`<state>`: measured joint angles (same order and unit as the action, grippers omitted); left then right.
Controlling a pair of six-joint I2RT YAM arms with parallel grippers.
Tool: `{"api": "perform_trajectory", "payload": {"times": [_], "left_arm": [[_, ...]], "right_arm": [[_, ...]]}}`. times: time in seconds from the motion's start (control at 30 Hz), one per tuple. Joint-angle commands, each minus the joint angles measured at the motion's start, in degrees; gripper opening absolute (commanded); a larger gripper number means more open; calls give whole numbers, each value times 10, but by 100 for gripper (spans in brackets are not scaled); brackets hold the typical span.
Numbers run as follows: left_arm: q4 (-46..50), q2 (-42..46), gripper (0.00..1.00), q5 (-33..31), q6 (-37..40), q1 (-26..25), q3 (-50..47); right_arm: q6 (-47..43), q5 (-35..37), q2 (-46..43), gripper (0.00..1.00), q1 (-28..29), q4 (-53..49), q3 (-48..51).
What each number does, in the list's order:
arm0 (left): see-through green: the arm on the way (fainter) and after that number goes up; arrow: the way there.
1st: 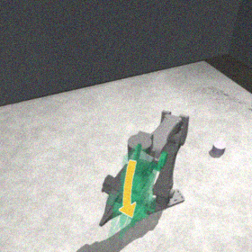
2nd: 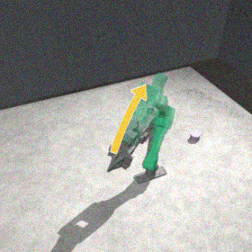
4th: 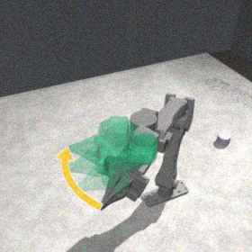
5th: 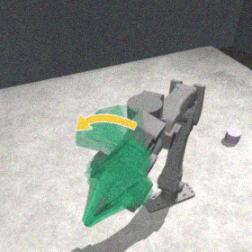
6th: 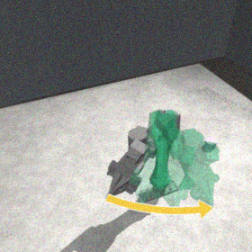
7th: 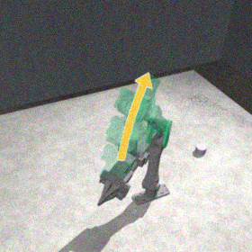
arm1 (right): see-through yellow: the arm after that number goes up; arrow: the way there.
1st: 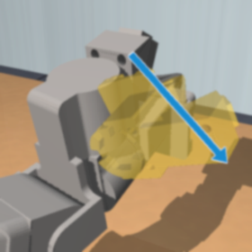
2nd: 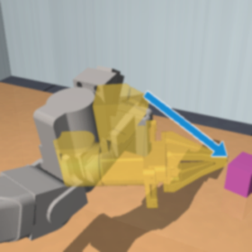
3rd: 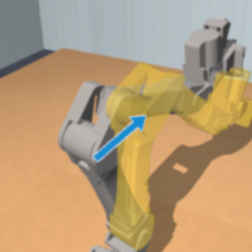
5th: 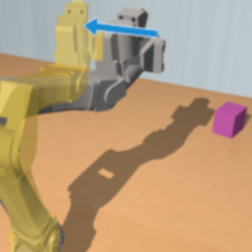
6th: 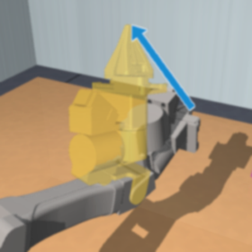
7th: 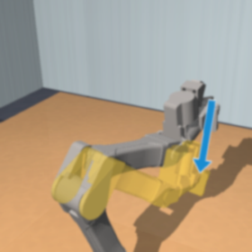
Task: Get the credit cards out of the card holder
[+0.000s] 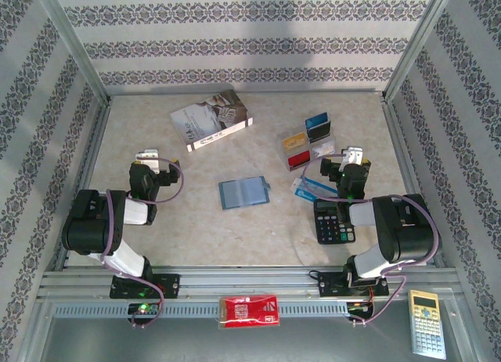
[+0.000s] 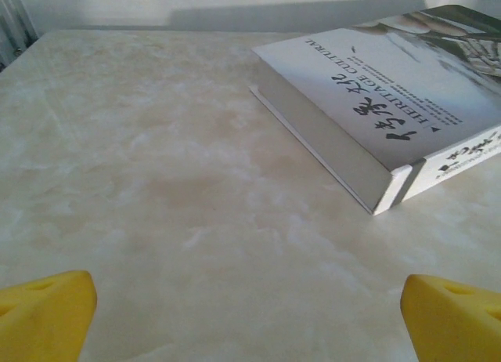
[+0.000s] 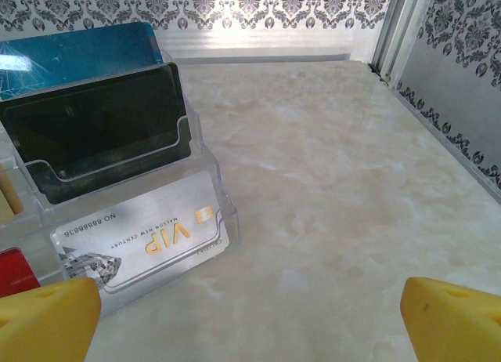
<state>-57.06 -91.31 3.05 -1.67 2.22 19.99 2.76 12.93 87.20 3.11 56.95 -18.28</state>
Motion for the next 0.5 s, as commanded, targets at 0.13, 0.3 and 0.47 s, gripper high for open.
{"api": "perform_trajectory", "payload": {"times": [0.13,0.3,0.47], "left_arm": [[46,5,100,5,12,-9,27],[36,-1,100,1,14,-12,28],[39,0,100,0,15,-12,27]], "right_arm": [[8,10,5,98,-3,0,-11],[8,10,5,98,-3,0,-11],[8,10,5,98,-3,1,-11]]}}
